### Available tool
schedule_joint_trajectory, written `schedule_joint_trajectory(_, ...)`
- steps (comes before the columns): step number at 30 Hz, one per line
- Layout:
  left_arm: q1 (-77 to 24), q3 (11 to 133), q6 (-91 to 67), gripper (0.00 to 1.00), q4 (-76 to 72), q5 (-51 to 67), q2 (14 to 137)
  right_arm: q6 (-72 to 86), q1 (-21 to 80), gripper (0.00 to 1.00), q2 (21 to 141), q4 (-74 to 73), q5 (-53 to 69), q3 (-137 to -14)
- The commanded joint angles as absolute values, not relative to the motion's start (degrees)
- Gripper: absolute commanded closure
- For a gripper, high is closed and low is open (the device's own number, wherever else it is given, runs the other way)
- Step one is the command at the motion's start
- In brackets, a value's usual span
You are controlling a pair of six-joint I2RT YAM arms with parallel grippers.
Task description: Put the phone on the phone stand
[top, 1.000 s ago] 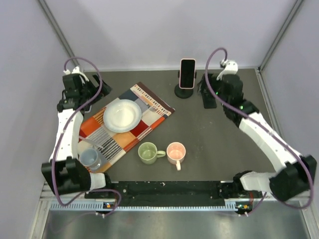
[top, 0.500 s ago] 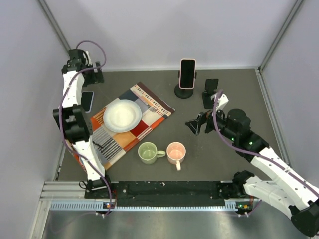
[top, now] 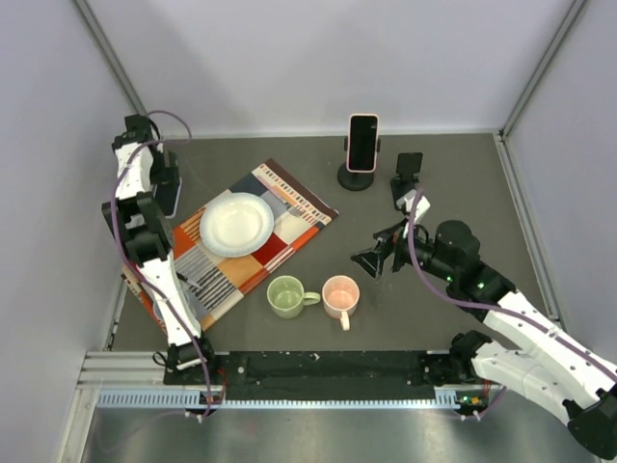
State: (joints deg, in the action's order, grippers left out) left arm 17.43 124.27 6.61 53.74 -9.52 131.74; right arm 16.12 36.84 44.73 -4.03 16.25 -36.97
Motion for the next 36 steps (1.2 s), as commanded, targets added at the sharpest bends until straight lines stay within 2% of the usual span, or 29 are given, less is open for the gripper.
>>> schedule_joint_trajectory(1,18.1,124.1,8.3,0.02,54.4,-10.0,133.2,15.4,38.6,0.01,44.7,-0.4,17.7,-36.7)
schedule_joint_trajectory(20,20.6,127.1,8.9,0.02,56.2,1.6,138.9,14.7,38.7,0.01,46.8,1.5,18.5,-36.7)
schedule_joint_trajectory(36,21.9,127.7,6.7,0.02,56.1,0.4,138.7,14.3,38.5,0.01,47.5,2.1,18.1,-36.5)
